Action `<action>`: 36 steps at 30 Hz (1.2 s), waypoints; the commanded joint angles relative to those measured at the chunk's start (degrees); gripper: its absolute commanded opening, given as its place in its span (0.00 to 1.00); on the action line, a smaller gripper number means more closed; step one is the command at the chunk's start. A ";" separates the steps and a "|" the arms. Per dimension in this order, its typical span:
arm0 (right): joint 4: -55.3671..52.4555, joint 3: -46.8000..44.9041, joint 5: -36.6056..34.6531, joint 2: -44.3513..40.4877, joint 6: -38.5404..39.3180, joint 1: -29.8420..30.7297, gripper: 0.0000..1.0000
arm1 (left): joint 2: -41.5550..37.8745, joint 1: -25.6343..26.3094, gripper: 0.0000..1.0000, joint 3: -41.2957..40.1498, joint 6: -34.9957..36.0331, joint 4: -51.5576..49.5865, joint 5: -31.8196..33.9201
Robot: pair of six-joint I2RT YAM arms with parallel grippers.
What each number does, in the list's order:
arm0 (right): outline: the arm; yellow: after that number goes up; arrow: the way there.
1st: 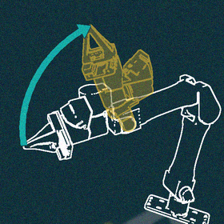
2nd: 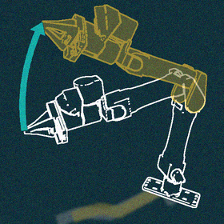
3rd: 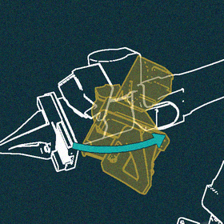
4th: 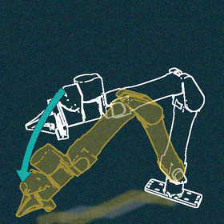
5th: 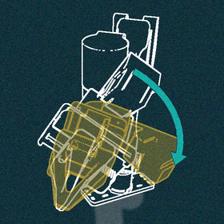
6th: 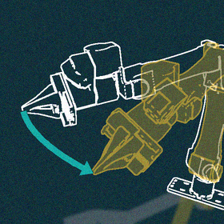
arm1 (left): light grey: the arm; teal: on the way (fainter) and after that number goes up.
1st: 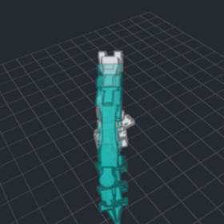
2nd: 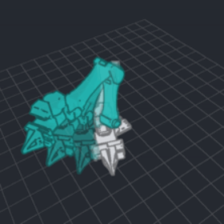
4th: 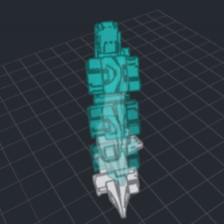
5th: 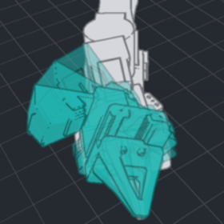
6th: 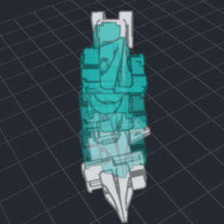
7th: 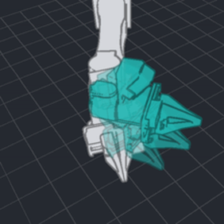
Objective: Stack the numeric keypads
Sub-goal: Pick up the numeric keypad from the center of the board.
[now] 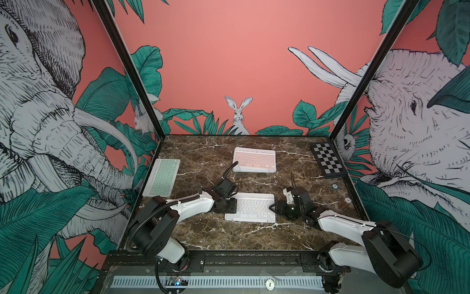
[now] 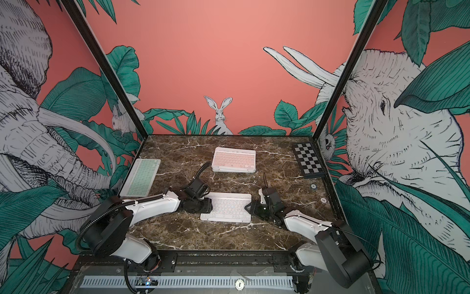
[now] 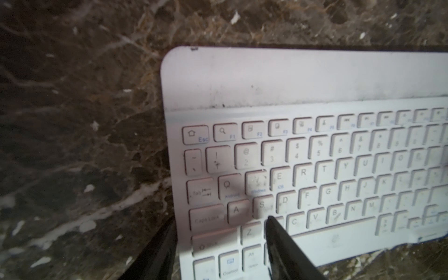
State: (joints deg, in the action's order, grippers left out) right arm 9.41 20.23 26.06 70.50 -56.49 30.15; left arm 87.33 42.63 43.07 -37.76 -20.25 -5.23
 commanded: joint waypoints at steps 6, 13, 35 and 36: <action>10.83 1.83 12.50 -1.29 -0.78 1.14 0.43 | 6.13 1.95 0.60 -2.44 0.99 4.62 -9.46; 8.48 1.85 13.15 -2.32 1.03 0.96 0.43 | 5.71 2.02 0.60 -3.17 3.88 6.67 -11.93; 9.74 1.12 18.55 -4.46 1.21 0.61 0.43 | 5.27 2.03 0.60 -4.62 8.75 11.94 -17.85; 9.75 1.13 18.82 -4.62 1.21 0.61 0.43 | 5.06 1.99 0.60 -4.70 8.84 12.07 -18.04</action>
State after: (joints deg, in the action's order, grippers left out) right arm 6.13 19.79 31.11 67.72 -55.07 28.82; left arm 87.37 42.09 42.02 -29.87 -16.99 -6.46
